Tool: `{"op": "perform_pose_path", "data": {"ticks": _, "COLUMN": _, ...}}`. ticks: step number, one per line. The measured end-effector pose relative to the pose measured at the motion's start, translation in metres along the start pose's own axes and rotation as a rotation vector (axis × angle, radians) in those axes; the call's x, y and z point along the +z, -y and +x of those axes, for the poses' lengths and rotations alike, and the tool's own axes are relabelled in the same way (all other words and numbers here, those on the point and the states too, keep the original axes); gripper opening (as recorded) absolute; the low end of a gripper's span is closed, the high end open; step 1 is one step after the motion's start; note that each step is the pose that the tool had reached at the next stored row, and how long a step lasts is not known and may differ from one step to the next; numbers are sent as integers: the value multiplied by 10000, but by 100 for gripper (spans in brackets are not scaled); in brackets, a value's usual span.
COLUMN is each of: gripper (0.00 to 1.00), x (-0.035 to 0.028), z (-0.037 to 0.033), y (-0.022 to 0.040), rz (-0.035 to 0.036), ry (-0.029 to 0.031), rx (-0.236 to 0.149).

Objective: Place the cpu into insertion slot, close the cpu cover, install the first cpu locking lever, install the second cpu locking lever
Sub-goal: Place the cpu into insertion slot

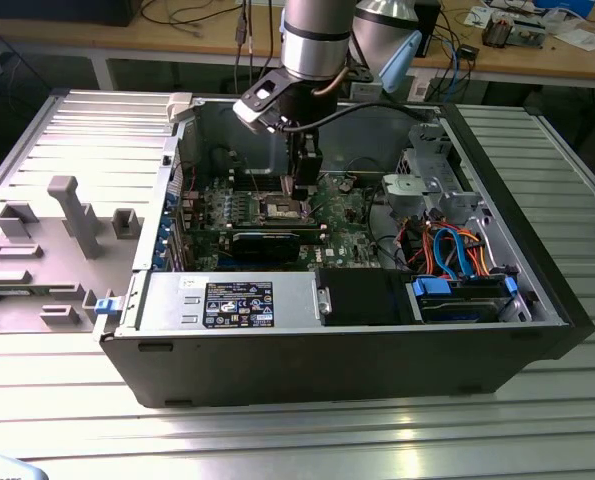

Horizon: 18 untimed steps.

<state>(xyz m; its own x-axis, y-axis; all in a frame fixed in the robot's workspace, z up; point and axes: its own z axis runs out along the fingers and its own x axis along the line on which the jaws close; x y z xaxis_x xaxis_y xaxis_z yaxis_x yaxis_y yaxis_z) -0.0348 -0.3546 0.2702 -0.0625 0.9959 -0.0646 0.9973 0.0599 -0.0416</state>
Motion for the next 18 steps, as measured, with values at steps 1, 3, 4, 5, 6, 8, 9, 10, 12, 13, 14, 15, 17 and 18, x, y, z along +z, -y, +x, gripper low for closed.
{"op": "perform_pose_path", "data": {"ticks": 1, "gripper": 55, "x": 1, "z": 0, "y": 0, "rz": 4, "ry": -7, "rx": 68}}
{"op": "perform_pose_path", "data": {"ticks": 3, "gripper": 55, "x": 1, "z": 0, "y": 0, "rz": 14, "ry": -4, "rx": 195}}
{"op": "perform_pose_path", "data": {"ticks": 4, "gripper": 55, "x": 2, "z": -1, "y": 0, "rz": 18, "ry": 6, "rx": 253}}
{"op": "perform_pose_path", "data": {"ticks": 5, "gripper": 55, "x": 2, "z": 0, "y": 0, "rz": 20, "ry": 10, "rx": 302}}
{"op": "perform_pose_path", "data": {"ticks": 6, "gripper": 55, "x": 3, "z": 0, "y": 0, "rz": 23, "ry": 8, "rx": 345}}
{"op": "perform_pose_path", "data": {"ticks": 8, "gripper": 55, "x": 3, "z": 0, "y": 0, "rz": 31, "ry": 6, "rx": 448}}
{"op": "perform_pose_path", "data": {"ticks": 9, "gripper": 55, "x": 4, "z": 0, "y": 0, "rz": 34, "ry": 4, "rx": 504}}
{"op": "perform_pose_path", "data": {"ticks": 10, "gripper": 55, "x": 4, "z": 0, "y": 0, "rz": 38, "ry": 2, "rx": 554}}
{"op": "perform_pose_path", "data": {"ticks": 12, "gripper": 55, "x": 4, "z": 0, "y": 0, "rz": 39, "ry": 1, "rx": 577}}
{"op": "perform_pose_path", "data": {"ticks": 13, "gripper": 55, "x": 5, "z": 0, "y": 1, "rz": 39, "ry": 0, "rx": 581}}
{"op": "perform_pose_path", "data": {"ticks": 14, "gripper": 55, "x": 5, "z": 1, "y": 4, "rz": 39, "ry": -2, "rx": 583}}
{"op": "perform_pose_path", "data": {"ticks": 15, "gripper": 55, "x": 5, "z": 1, "y": 5, "rz": 39, "ry": -2, "rx": 583}}
{"op": "perform_pose_path", "data": {"ticks": 17, "gripper": 55, "x": 5, "z": 1, "y": 8, "rz": 39, "ry": -2, "rx": 583}}
{"op": "perform_pose_path", "data": {"ticks": 18, "gripper": 55, "x": 5, "z": 1, "y": 10, "rz": 39, "ry": -3, "rx": 584}}
